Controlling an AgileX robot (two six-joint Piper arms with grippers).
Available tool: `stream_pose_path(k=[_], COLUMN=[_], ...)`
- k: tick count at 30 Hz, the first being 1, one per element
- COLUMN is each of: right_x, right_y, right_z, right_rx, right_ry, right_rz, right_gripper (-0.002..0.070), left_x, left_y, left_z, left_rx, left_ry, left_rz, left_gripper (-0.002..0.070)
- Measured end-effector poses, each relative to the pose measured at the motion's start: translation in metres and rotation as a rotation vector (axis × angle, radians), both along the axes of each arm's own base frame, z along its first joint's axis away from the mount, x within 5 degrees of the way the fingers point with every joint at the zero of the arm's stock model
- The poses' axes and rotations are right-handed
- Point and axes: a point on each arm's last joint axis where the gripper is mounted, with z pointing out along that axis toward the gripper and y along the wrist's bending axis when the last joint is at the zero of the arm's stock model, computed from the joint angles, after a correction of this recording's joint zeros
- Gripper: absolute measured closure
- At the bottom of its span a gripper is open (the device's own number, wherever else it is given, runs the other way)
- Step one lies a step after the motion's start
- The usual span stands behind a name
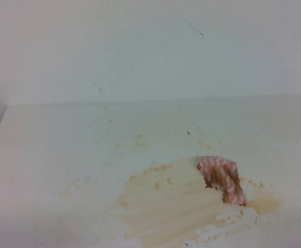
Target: Wipe the table
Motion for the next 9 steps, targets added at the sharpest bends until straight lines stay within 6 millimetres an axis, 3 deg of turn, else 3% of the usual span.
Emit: stream_pose_path(k=[9], right_x=[0.0], right_y=[0.0002], right_z=[0.0], right_rx=[0.0], right_ry=[0.0], right_rz=[0.002], right_gripper=[0.0678], left_x=[0.0], left_y=[0.0], left_z=[0.0], left_rx=[0.0], left_ry=[0.0], left_rz=[0.0], left_gripper=[0.0678])
